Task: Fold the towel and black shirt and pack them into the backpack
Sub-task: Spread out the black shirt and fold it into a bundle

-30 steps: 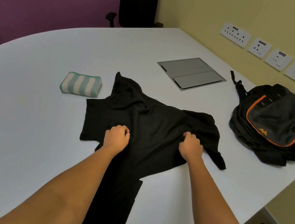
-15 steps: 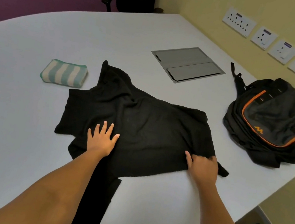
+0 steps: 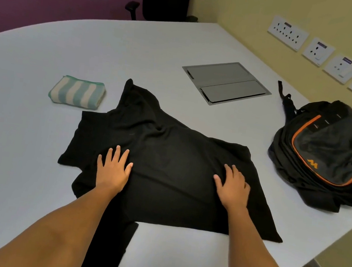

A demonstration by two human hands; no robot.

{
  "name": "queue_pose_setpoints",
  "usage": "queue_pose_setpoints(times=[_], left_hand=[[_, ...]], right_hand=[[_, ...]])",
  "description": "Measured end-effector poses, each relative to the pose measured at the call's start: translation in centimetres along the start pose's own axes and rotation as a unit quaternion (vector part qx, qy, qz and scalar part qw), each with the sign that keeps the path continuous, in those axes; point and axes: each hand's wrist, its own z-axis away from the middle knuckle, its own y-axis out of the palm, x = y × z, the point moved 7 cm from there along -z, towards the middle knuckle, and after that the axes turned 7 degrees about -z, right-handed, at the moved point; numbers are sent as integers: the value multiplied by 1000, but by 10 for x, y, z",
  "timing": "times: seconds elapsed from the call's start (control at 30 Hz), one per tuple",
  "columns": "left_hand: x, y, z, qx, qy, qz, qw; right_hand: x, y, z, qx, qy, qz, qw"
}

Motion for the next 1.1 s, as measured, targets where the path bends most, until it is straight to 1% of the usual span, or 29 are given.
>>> queue_pose_setpoints(times=[0.07,0.13,0.23,0.37,0.43,0.53,0.6,0.63,0.7,0.77,0.8,0.83,0.9,0.97,1.0,1.03,1.1], left_hand=[[6,12,-1,29,-10,-1,1000],[14,21,2,44,-28,5,999],[31,29,13,56,-80,30,995],[43,30,42,76,-154,12,985],[46,10,47,30,-179,2,983],[48,-32,26,-97,-162,-1,982],[46,-59,-1,-160,-125,9,979],[42,-70,-17,-179,-100,17,979],[27,-86,-47,-190,-35,33,981],[7,-91,-74,-176,30,38,983],[-3,-89,-85,-157,54,32,986],[-10,-83,-97,-128,68,23,989],[-14,-63,-114,-40,64,1,997],[-4,-40,-128,54,29,-19,998],[3,-31,-133,85,12,-27,996],[9,-25,-139,101,-2,-33,994],[16,-24,-150,94,-32,-49,994]], right_hand=[[10,27,-8,70,13,13,997],[17,46,-11,100,24,29,994],[25,61,-10,99,24,43,994],[35,66,-4,98,-41,72,992],[40,61,-3,69,-65,69,993],[48,35,-11,-34,-78,45,995],[54,16,-24,-100,-77,5,992],[58,9,-32,-118,-73,-18,990],[64,4,-50,-113,-65,-44,990],[73,11,-68,-59,-64,-32,996],[78,18,-75,-28,-69,-14,997],[81,26,-82,1,-74,7,997],[81,40,-88,39,-79,40,995],[75,50,-93,40,-65,55,996],[71,52,-95,29,-58,59,996],[70,53,-99,13,-56,61,997],[72,48,-108,-30,-62,48,996]])
